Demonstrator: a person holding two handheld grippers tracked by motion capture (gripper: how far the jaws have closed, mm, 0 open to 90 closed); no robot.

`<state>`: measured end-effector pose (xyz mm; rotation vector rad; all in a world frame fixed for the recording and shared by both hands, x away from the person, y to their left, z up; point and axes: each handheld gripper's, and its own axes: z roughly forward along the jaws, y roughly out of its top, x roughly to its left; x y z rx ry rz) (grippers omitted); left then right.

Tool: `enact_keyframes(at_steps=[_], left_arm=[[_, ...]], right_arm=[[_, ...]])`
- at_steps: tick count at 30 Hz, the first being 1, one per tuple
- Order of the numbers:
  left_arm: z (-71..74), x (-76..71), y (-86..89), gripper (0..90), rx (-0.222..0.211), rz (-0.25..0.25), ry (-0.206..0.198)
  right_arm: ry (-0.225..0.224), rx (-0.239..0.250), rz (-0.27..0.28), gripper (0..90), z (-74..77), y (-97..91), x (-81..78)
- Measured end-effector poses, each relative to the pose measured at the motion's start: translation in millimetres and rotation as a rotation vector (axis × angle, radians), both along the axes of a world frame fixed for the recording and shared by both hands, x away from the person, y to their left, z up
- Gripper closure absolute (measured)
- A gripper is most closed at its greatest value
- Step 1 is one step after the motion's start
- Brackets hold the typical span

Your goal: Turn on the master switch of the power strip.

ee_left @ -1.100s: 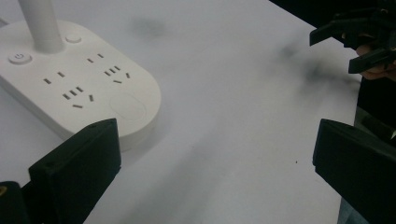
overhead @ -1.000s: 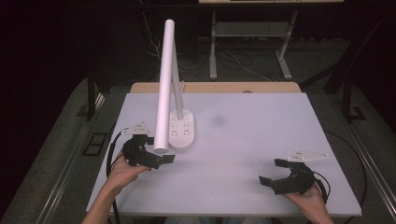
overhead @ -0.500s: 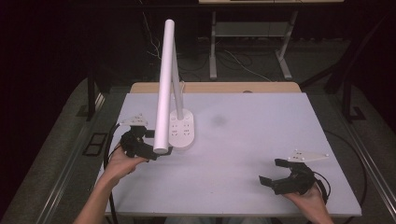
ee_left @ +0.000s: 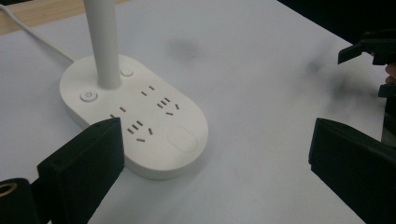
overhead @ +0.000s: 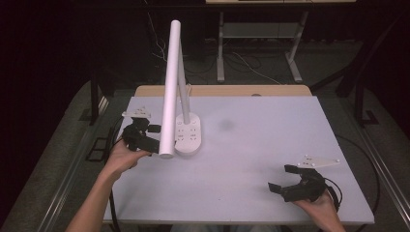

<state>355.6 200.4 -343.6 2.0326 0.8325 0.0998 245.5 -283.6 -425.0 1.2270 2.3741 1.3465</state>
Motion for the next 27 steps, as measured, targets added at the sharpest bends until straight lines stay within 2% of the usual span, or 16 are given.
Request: enact_keyframes(at_steps=[11,15,18,20,27], left_arm=[[3.7,19.5,0.7,5.1,0.029,0.01,0.012],[6.7,26.2,1.3,7.0,0.024,0.02,0.012],[8.0,32.2,3.3,9.7,0.036,0.017,0.014],[8.5,35.0,4.1,13.3,0.037,0.029,0.018],[2.3,49.3,8.4,17.4,0.052,0.066,0.031]], right_arm=[[0.006,0.002,0.001,0.4,0.2,0.0,-0.5],[0.002,-0.001,0.0,0.4,-0.1,-0.2,-0.2],[0.003,-0.002,0.0,0.4,-0.2,-0.1,-0.4],[0.001,-0.002,0.001,0.4,-0.1,-0.1,-0.4],[0.001,-0.002,0.001,0.4,-0.1,-0.4,-0.5]])
